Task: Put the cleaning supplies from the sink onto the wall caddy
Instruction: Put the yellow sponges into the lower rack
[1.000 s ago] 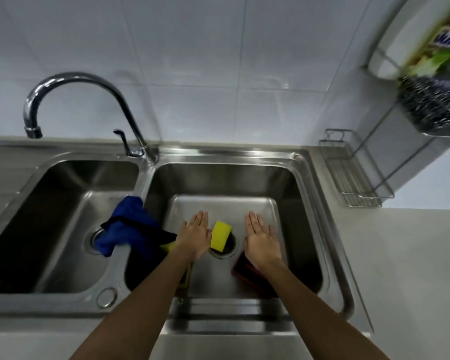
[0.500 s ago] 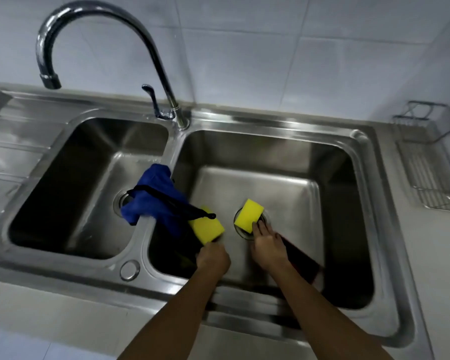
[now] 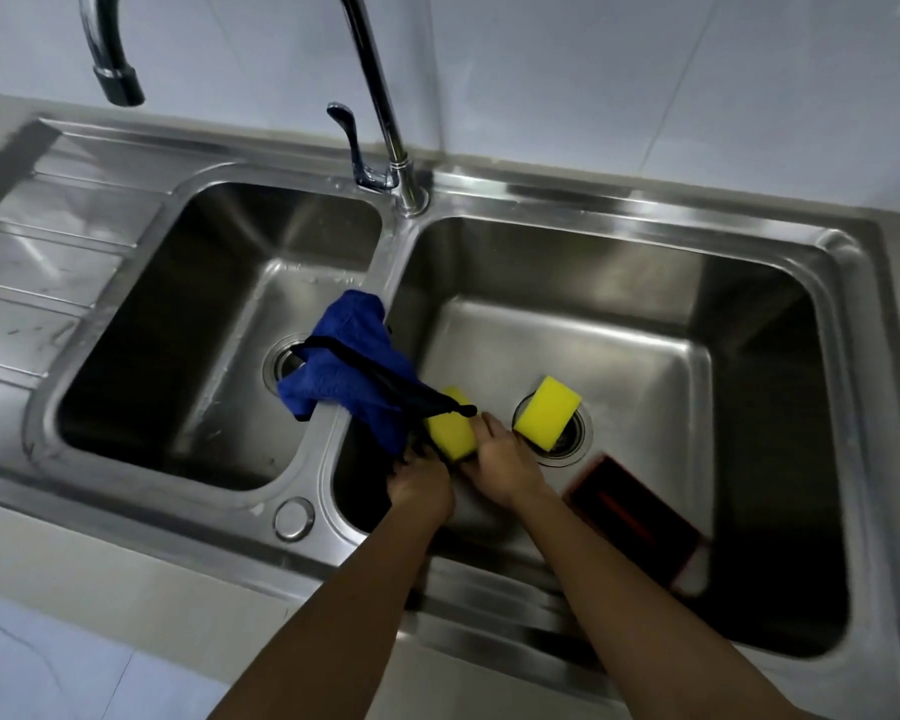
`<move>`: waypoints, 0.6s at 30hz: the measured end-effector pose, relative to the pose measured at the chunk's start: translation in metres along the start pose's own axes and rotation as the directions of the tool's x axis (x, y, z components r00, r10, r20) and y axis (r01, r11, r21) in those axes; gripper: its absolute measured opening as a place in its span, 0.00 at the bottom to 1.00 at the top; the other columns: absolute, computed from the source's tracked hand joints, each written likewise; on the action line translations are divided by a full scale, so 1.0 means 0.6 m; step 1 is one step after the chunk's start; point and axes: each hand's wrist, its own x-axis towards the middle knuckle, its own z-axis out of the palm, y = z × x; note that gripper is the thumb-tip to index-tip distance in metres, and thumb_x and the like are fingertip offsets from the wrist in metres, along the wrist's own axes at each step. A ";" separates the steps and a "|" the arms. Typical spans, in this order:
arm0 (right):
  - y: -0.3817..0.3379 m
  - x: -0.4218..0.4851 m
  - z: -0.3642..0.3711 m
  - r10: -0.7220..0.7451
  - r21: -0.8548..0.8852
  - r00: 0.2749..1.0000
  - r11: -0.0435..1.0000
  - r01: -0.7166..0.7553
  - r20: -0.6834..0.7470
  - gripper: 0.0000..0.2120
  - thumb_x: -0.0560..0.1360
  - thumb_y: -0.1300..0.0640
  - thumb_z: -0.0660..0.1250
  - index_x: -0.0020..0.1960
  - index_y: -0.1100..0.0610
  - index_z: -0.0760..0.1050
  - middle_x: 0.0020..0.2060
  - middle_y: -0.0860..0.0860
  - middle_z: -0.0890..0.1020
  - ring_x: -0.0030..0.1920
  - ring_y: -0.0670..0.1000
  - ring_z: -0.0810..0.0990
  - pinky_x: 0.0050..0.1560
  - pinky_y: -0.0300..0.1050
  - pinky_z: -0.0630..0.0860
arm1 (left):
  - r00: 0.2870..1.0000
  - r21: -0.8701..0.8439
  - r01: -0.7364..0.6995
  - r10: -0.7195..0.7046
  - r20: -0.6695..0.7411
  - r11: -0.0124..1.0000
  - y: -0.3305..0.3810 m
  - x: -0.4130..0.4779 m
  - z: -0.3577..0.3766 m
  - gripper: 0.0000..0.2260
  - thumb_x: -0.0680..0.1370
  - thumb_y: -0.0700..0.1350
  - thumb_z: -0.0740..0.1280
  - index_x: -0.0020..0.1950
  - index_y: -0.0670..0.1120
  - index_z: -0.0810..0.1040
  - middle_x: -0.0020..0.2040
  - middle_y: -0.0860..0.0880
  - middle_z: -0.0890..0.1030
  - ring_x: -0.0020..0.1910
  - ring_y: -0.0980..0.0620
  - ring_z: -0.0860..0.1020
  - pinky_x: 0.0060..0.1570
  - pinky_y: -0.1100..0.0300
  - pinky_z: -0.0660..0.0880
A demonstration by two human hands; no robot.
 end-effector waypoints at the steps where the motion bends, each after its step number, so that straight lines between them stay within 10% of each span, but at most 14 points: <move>1: -0.003 0.004 0.005 0.015 0.027 1.000 1.000 -0.015 0.010 0.36 0.74 0.47 0.66 0.76 0.58 0.55 0.72 0.58 0.63 0.67 0.62 0.70 0.61 0.55 0.73 | 0.999 0.011 0.002 -0.003 0.032 1.000 -0.002 0.004 0.002 0.30 0.82 0.44 0.56 0.79 0.40 0.44 0.77 0.34 0.50 0.75 0.35 0.58 0.71 0.47 0.62; 7: -0.002 0.019 0.019 0.056 0.028 0.998 0.998 -0.055 -0.040 0.35 0.74 0.42 0.65 0.74 0.59 0.60 0.65 0.59 0.70 0.63 0.62 0.71 0.59 0.54 0.73 | 0.996 0.159 -0.042 0.029 0.083 0.986 -0.003 0.036 0.018 0.29 0.82 0.40 0.51 0.77 0.34 0.39 0.78 0.32 0.50 0.77 0.33 0.52 0.70 0.42 0.60; 18: 0.058 -0.033 -0.047 0.298 0.225 0.929 0.942 -0.249 -0.219 0.23 0.74 0.54 0.66 0.65 0.63 0.66 0.53 0.67 0.79 0.54 0.66 0.78 0.49 0.54 0.75 | 0.982 -0.128 0.184 -0.178 0.055 0.975 0.051 0.045 0.016 0.30 0.83 0.44 0.53 0.78 0.43 0.38 0.77 0.34 0.51 0.72 0.37 0.65 0.66 0.48 0.68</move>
